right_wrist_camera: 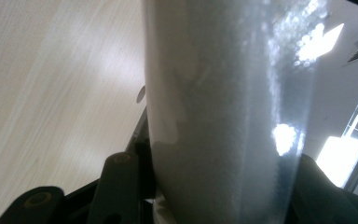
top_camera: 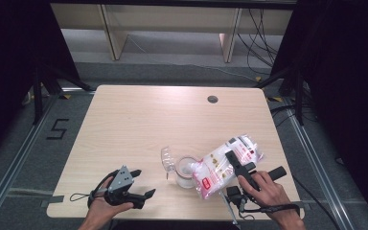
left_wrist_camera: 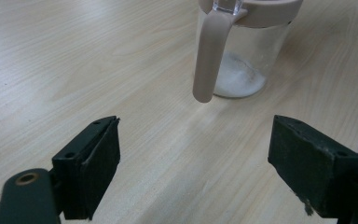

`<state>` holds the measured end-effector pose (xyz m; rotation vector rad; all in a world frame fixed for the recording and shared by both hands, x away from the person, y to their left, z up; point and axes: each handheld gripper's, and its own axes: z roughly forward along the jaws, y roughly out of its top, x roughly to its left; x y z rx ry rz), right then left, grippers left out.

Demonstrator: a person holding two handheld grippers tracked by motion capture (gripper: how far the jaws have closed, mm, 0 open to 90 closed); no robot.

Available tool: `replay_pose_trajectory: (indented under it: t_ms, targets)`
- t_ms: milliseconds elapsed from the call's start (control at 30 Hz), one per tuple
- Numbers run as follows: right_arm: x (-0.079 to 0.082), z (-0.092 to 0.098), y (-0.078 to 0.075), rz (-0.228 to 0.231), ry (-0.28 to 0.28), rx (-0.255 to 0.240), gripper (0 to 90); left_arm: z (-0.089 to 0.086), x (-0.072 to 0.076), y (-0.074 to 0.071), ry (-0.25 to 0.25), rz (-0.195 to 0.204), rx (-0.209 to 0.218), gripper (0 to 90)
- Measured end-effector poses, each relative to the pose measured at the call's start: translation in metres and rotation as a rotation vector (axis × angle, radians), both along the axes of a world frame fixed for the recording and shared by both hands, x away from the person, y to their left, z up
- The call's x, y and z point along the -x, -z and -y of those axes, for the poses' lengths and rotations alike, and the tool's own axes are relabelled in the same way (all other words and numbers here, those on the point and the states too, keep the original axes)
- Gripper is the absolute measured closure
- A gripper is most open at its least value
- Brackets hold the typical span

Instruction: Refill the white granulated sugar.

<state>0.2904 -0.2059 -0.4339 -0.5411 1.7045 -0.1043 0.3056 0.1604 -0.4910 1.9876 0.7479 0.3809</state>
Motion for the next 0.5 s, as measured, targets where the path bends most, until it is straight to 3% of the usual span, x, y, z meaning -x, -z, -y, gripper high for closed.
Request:
replay_pose_trajectory:
  t_ms: [100, 367, 433, 500]
  targets:
    - [-0.0004, -0.0011, -0.0028, 0.011, -0.019, 0.032, 58.7, -0.0003, 0.0, -0.0002, 0.0, -0.001, -0.003, 16.3]
    - [-0.0001, -0.0014, -0.0022, 0.011, -0.023, 0.026, 59.0, -0.0002, 0.0001, -0.0003, 0.002, -0.001, 0.001, 16.2]
    - [-0.0001, -0.0017, -0.0019, 0.01, -0.024, 0.027, 59.1, 0.0008, 0.0016, 0.0003, -0.015, -0.021, 0.017, 16.2]
    - [0.0001, -0.0018, -0.0014, 0.009, -0.024, 0.029, 59.2, -0.0003, -0.0004, -0.0003, 0.006, 0.003, 0.003, 16.3]
